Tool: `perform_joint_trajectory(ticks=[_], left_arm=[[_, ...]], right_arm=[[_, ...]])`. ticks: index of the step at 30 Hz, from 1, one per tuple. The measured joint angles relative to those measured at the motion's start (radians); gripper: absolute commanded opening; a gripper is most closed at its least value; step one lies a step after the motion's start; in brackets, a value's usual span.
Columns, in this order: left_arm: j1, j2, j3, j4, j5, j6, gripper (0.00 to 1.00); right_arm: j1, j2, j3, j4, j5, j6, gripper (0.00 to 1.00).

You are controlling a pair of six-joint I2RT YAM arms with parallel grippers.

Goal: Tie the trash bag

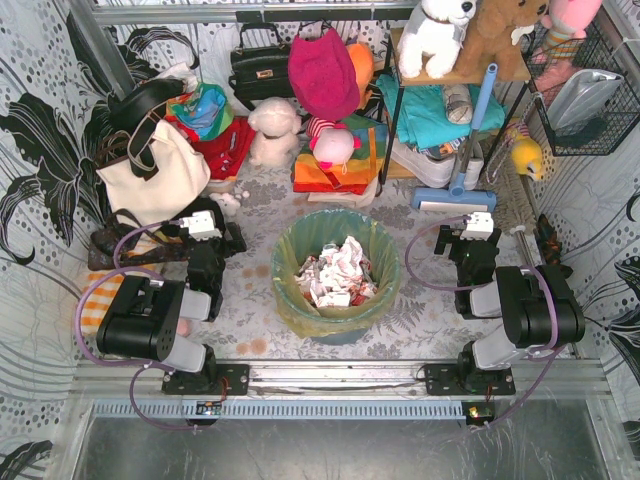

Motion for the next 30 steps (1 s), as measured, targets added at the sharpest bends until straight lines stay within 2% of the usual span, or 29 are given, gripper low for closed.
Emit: perform_joint_trajectory(ticks=[30], left_arm=[[0.002,-0.004,0.0,-0.004,0.024,0.002,0.98]], right_arm=[[0.0,-0.019,0.0,-0.011,0.053,0.007,0.97]])
